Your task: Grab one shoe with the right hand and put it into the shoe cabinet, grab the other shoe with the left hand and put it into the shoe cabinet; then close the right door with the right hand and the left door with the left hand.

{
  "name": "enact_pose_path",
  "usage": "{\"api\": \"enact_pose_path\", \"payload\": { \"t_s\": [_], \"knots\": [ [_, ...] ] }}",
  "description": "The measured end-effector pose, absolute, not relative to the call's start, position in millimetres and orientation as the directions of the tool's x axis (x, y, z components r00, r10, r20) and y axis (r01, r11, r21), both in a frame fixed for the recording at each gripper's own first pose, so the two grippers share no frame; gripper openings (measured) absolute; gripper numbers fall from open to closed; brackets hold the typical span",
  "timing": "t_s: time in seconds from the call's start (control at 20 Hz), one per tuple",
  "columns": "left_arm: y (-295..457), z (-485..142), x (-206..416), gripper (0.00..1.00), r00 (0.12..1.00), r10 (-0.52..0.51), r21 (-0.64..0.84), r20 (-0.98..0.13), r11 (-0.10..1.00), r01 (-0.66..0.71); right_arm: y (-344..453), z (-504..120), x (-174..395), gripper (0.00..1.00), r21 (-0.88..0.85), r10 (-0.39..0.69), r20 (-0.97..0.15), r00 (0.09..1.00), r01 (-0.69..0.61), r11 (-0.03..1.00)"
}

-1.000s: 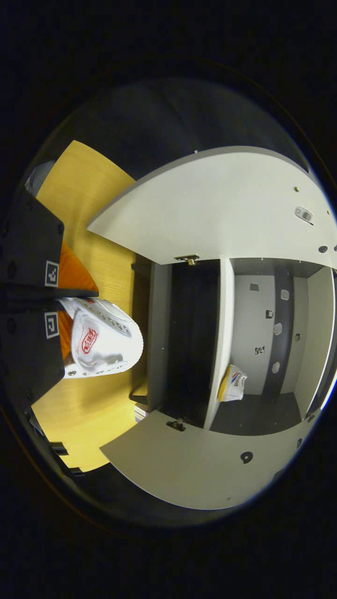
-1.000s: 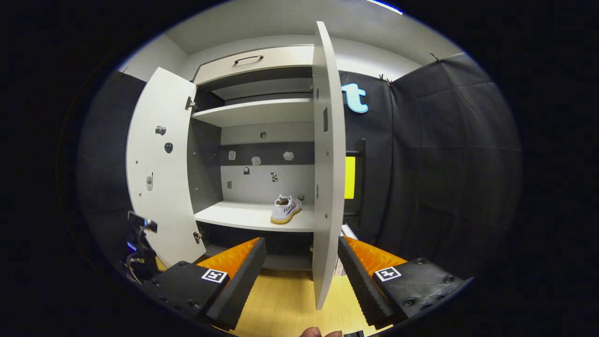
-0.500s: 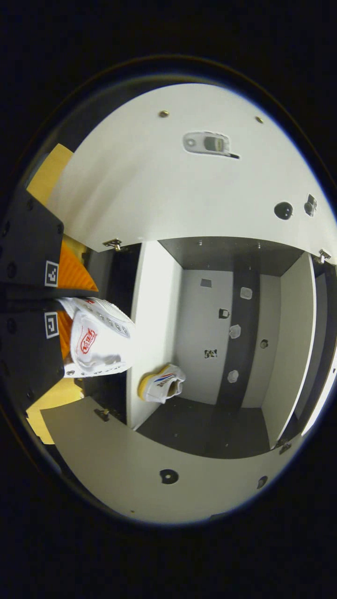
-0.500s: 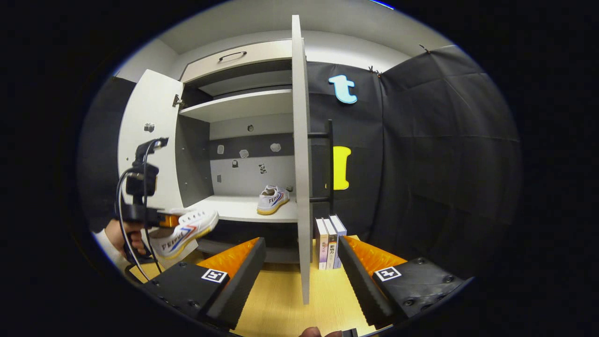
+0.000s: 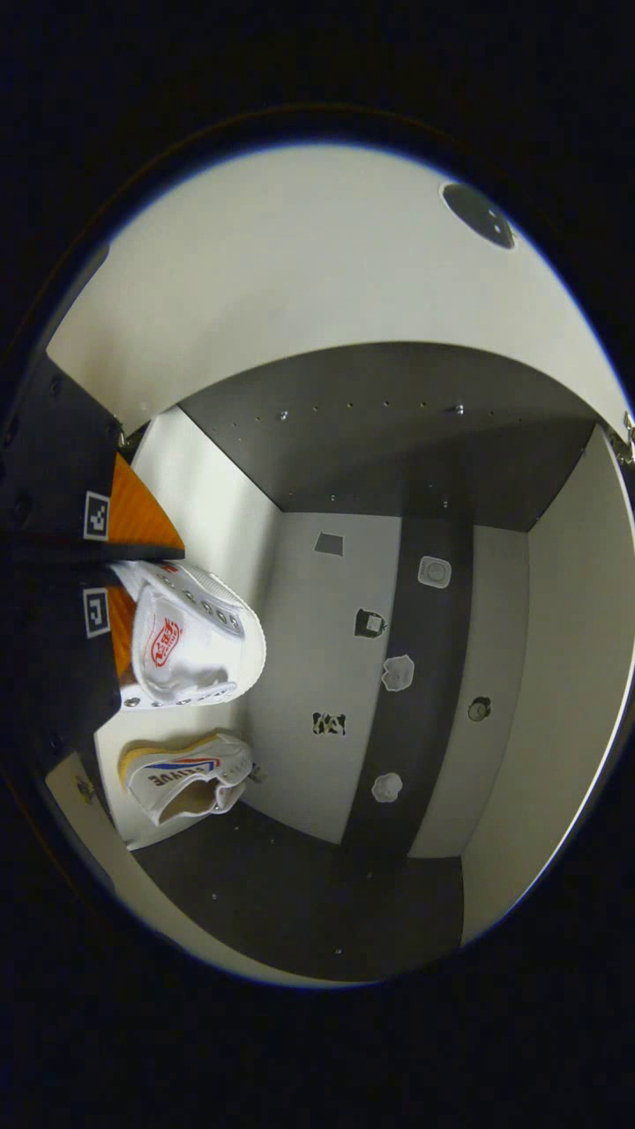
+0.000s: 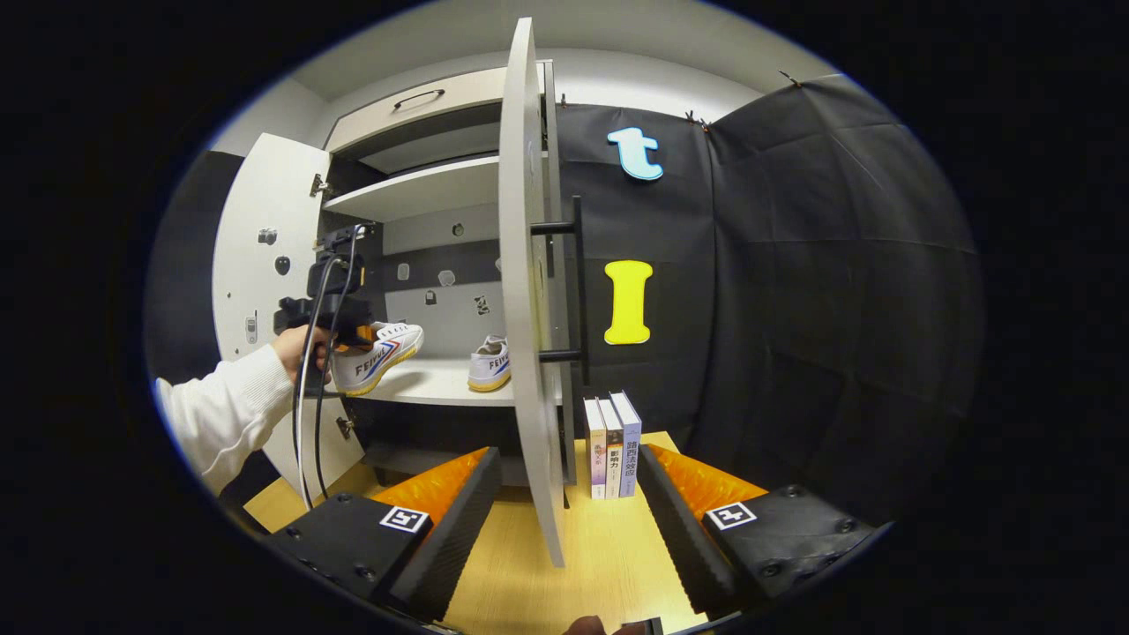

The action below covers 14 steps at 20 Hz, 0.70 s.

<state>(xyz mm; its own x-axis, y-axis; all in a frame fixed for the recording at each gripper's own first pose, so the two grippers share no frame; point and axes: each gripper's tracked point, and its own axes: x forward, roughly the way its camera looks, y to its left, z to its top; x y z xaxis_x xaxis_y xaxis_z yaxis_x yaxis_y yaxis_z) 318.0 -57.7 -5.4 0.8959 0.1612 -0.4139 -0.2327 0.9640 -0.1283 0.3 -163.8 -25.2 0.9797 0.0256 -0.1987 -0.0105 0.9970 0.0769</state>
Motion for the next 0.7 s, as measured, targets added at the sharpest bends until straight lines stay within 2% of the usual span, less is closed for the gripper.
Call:
{"api": "enact_pose_path", "payload": {
  "t_s": [0.4, 0.7],
  "knots": [
    [-47, -39, 417, 0.05, 0.841, 0.221, -0.051, -0.493, 0.958, -0.282, -209, -25, 0, 0.98, 0.032, -0.075, -0.199, 0.977, 0.083, 0.996],
    [-49, -64, 435, 0.05, 0.812, 0.234, -0.038, -0.534, 0.953, -0.299, -232, -24, -3, 0.98, 0.018, -0.146, -0.199, 0.969, 0.153, 0.988]
  ]
}}
